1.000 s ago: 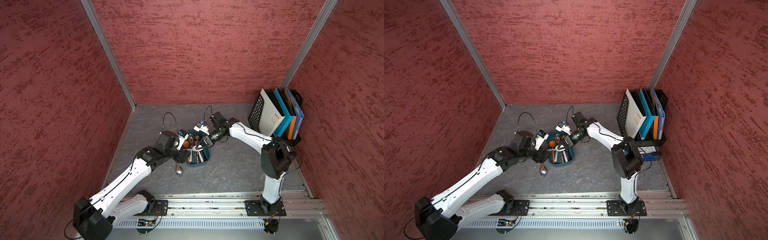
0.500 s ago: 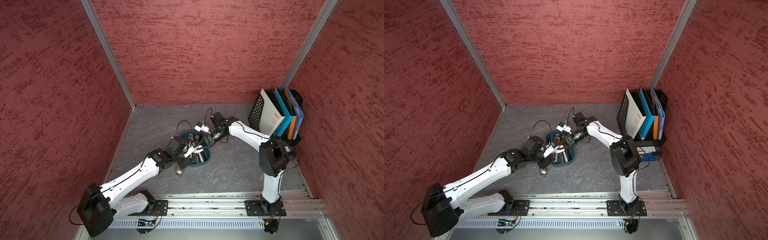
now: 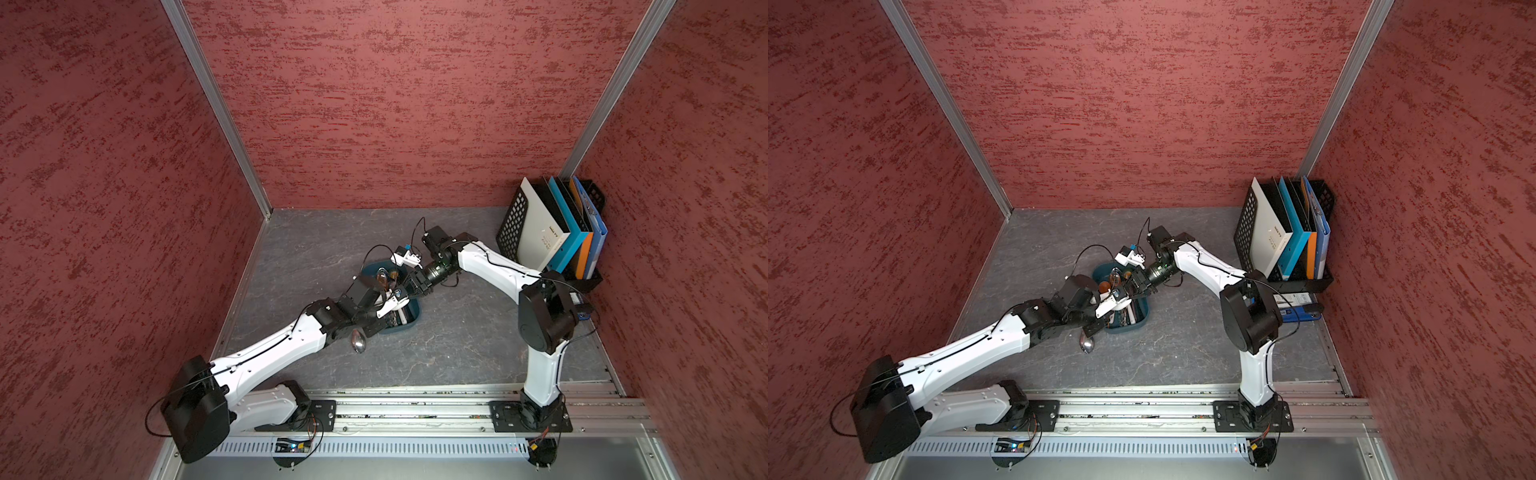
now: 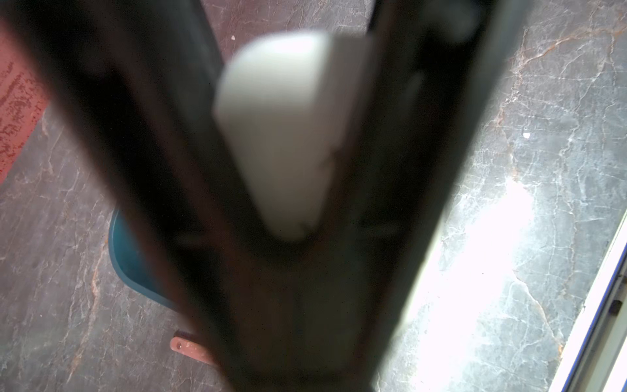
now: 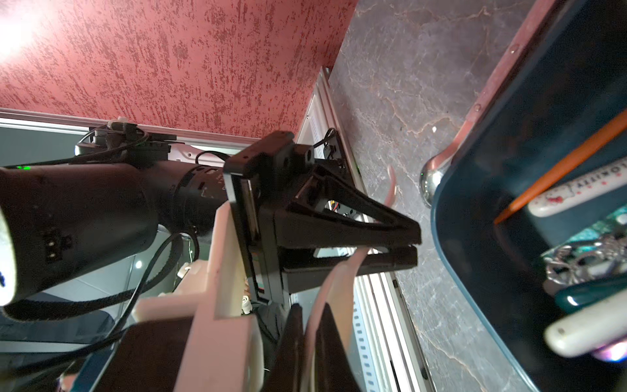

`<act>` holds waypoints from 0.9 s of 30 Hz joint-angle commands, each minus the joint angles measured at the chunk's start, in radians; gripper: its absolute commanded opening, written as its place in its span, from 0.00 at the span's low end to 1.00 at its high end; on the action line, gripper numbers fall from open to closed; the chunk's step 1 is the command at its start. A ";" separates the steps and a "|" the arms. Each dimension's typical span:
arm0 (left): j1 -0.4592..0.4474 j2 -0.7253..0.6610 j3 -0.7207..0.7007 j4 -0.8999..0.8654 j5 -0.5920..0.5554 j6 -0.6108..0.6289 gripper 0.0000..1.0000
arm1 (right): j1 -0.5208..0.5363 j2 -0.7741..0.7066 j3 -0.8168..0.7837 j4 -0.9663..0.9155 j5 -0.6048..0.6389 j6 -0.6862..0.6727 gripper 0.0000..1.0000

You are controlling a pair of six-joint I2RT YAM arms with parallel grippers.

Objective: Put the spoon into the storage box
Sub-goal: Place the spoon in the storage box.

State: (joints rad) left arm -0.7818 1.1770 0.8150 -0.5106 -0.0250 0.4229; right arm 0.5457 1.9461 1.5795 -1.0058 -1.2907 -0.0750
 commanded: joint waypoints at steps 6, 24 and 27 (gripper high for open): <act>-0.046 -0.008 0.038 0.006 -0.004 -0.141 0.00 | -0.006 0.009 0.013 0.139 -0.026 0.057 0.15; -0.061 0.101 0.135 -0.060 -0.002 -0.556 0.00 | -0.195 -0.116 -0.173 0.790 0.499 0.604 0.70; -0.029 0.170 0.171 -0.065 -0.026 -0.635 0.00 | -0.214 -0.151 -0.223 0.781 0.575 0.594 0.70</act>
State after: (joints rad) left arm -0.8364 1.3087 0.9459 -0.5678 -0.0299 -0.1001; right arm 0.3420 1.8542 1.3933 -0.2928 -0.8497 0.4690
